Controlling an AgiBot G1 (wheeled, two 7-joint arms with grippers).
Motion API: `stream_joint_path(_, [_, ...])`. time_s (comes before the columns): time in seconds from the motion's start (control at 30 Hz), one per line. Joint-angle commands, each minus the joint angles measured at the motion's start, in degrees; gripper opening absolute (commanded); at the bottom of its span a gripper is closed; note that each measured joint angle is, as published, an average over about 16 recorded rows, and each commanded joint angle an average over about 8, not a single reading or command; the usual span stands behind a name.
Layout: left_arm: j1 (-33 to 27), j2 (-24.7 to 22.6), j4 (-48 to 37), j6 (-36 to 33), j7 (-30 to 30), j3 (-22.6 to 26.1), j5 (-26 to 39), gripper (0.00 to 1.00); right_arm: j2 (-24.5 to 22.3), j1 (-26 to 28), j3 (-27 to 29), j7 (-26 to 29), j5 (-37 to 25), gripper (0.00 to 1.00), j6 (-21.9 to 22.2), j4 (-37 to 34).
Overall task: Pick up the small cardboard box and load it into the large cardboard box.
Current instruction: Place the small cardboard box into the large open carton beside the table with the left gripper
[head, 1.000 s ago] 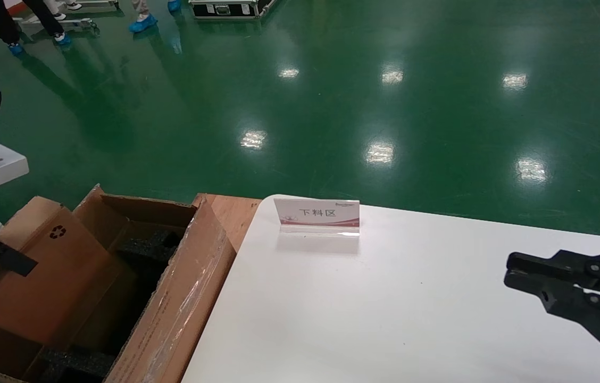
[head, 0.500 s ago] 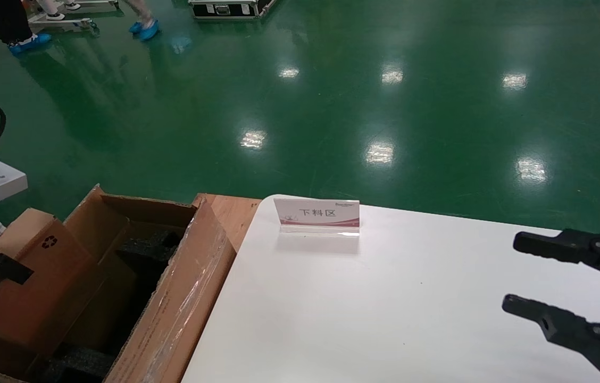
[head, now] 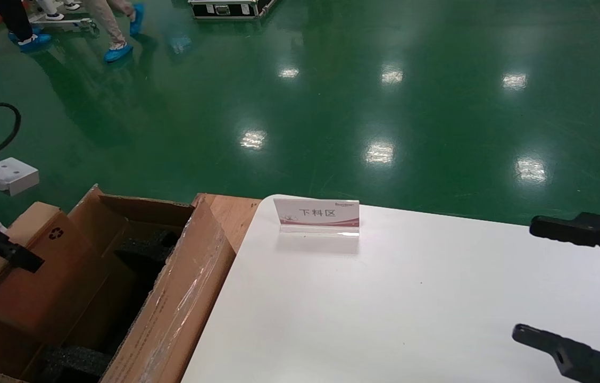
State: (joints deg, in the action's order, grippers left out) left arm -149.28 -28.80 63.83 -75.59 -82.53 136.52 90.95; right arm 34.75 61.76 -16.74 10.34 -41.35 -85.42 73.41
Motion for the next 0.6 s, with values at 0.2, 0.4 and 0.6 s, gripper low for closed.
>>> stream_joint_path(0.2, [3.50, -2.05, -3.38, 2.54, 0.41, -0.05, -0.66, 0.00, -0.01, 0.01, -0.02, -0.01, 0.02, 1.00, 0.01, 0.00])
stream_joint_path(0.4, [6.13, -3.21, -6.32, 4.09, 1.35, -0.09, -1.43, 0.00, -0.02, 0.01, -0.04, -0.02, 0.03, 1.00, 0.02, 0.00])
stream_joint_path(0.6, [8.48, -3.67, -8.39, 5.39, 2.13, -0.21, -2.55, 0.00, -0.03, 0.01, -0.06, -0.03, 0.04, 1.00, 0.03, 0.00])
